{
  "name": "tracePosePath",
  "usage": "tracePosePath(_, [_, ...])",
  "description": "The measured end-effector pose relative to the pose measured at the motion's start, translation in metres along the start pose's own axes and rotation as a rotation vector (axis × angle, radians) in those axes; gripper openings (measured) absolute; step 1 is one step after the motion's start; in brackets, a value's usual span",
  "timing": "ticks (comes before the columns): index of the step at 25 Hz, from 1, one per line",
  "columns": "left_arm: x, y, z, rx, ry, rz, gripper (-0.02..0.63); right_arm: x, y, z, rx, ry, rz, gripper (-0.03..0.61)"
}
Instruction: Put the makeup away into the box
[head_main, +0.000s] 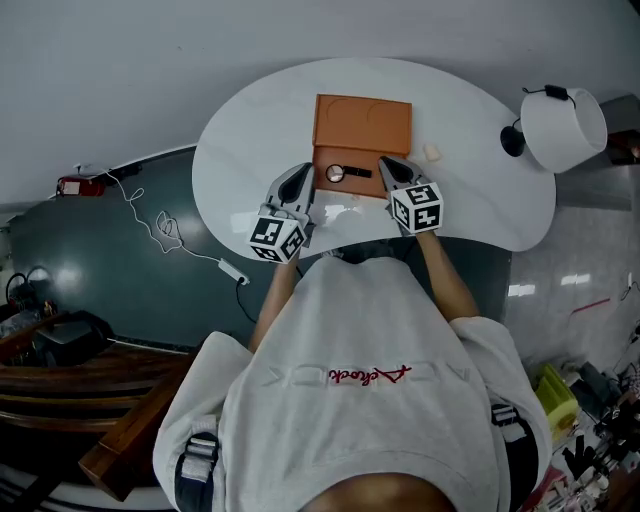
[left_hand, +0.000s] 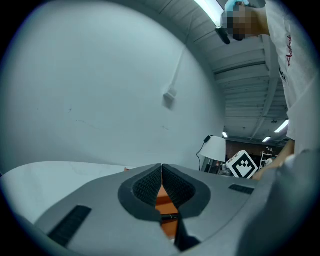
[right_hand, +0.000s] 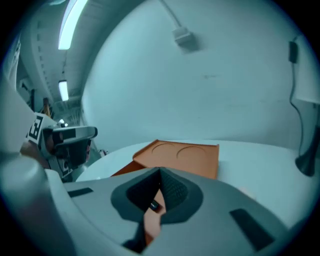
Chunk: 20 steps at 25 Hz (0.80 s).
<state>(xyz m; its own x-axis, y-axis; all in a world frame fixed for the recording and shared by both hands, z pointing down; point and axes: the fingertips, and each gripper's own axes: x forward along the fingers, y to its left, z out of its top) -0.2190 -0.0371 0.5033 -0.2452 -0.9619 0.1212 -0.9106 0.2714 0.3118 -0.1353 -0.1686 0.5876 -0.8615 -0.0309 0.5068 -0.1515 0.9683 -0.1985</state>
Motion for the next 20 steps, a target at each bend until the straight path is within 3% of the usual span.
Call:
tracePosePath(3, [0.014,-0.02,-0.003,0.008,0.017,-0.061,0.012,-0.024,-0.019,-0.006,0.086,-0.045,-0.07,0.02])
tracePosePath(12, [0.065,-0.092,-0.026,0.025,0.093,-0.296,0.012,-0.104,-0.073,-0.051,0.176,-0.056,-0.303,0.02])
tracePosePath(20, [0.082,-0.144,-0.048,0.028,0.149,-0.408,0.012,-0.149,-0.088,-0.097,0.249,-0.019,-0.386,0.02])
